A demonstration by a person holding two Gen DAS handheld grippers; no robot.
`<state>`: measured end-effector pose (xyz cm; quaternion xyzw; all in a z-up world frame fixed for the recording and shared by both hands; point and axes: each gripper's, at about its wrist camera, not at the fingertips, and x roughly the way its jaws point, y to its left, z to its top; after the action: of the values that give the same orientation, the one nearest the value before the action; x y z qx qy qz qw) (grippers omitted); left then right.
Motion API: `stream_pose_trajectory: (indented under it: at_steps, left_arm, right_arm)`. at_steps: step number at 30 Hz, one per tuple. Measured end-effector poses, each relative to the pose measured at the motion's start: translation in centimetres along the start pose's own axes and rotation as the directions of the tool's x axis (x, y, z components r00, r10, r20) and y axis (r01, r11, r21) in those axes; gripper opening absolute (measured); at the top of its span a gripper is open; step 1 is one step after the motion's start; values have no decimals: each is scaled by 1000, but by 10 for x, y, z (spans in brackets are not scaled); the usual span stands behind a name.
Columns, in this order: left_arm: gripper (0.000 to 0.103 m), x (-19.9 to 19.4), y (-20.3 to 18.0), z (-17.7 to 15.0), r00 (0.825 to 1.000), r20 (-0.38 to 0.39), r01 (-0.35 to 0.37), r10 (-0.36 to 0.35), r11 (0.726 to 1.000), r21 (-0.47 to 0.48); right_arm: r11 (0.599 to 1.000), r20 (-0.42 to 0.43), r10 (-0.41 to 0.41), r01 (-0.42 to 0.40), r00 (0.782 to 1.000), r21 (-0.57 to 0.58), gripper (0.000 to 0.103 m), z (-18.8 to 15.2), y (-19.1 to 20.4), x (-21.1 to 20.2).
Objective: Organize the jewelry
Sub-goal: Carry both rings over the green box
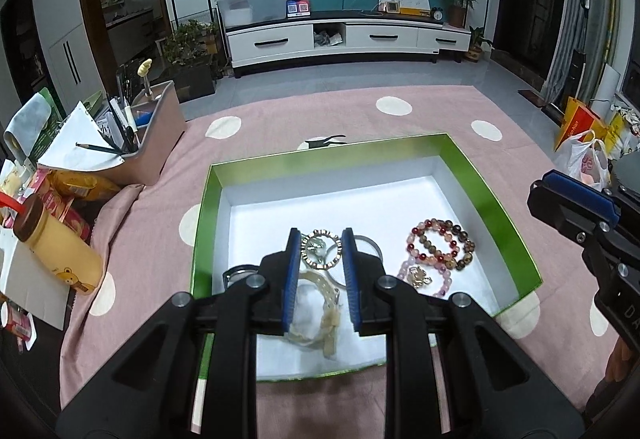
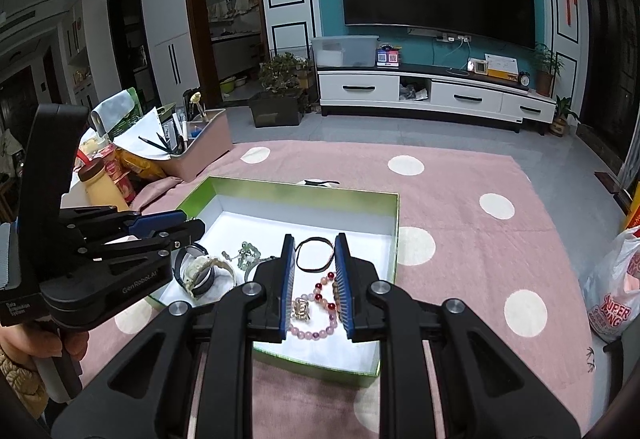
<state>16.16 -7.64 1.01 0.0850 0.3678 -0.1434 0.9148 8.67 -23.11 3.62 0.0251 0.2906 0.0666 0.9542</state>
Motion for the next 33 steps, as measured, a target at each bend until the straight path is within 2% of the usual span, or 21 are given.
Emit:
stream_pose_trajectory:
  at_steps: [15,33]
  left_arm:
    - [20,27,5,8,999,-29,-21,21,1000,-5]
    - [20,51,3,10,997,-70,-22,22,1000,2]
  right_arm:
    - [1000,-29,4,-4,1000,12,20,11,-4,28]
    - [999,-89,-1,5,996,41,20,10,-12,59]
